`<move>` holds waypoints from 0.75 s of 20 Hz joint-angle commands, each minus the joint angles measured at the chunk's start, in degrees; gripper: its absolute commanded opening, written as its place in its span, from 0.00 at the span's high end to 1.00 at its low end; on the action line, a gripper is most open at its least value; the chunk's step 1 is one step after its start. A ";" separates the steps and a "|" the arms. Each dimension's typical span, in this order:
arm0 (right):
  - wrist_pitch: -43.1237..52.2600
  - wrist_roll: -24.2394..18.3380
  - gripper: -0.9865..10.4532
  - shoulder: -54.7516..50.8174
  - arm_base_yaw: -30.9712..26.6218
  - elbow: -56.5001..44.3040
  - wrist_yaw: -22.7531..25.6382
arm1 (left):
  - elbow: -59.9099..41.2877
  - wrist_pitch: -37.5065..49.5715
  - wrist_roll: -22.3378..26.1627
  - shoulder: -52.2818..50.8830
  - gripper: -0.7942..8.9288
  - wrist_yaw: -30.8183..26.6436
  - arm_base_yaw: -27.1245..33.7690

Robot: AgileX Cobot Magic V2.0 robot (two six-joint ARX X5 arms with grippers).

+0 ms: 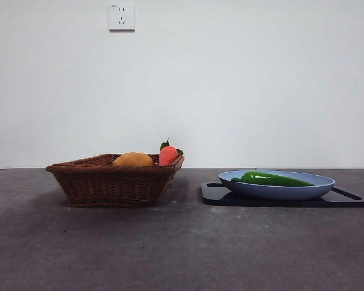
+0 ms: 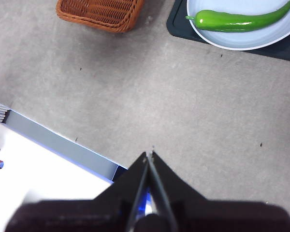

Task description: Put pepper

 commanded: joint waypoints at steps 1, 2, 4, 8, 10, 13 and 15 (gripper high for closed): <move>0.57 0.46 0.90 0.44 0.13 0.96 0.07 | 1.22 2.03 0.07 0.57 0.91 0.11 -0.28; 0.57 0.46 0.90 0.44 0.13 0.96 0.07 | 1.22 2.56 0.07 0.57 0.91 0.11 -0.28; 0.57 0.48 0.90 0.44 0.13 0.96 0.07 | 1.22 3.32 0.07 0.57 0.91 0.11 -0.28; 0.57 0.48 0.90 0.44 0.13 0.96 0.07 | 1.22 5.44 0.09 0.57 0.91 0.13 -0.28; 0.57 0.46 0.90 0.44 0.13 0.96 0.07 | 1.22 5.57 3.89 0.33 0.91 -2.80 0.28; 0.61 0.48 0.90 0.44 0.09 0.96 0.07 | 0.96 12.39 6.03 -1.51 0.91 -6.97 5.62; 0.61 0.48 0.90 0.44 0.09 0.96 0.07 | -0.09 18.16 8.70 -4.42 0.91 -6.71 11.54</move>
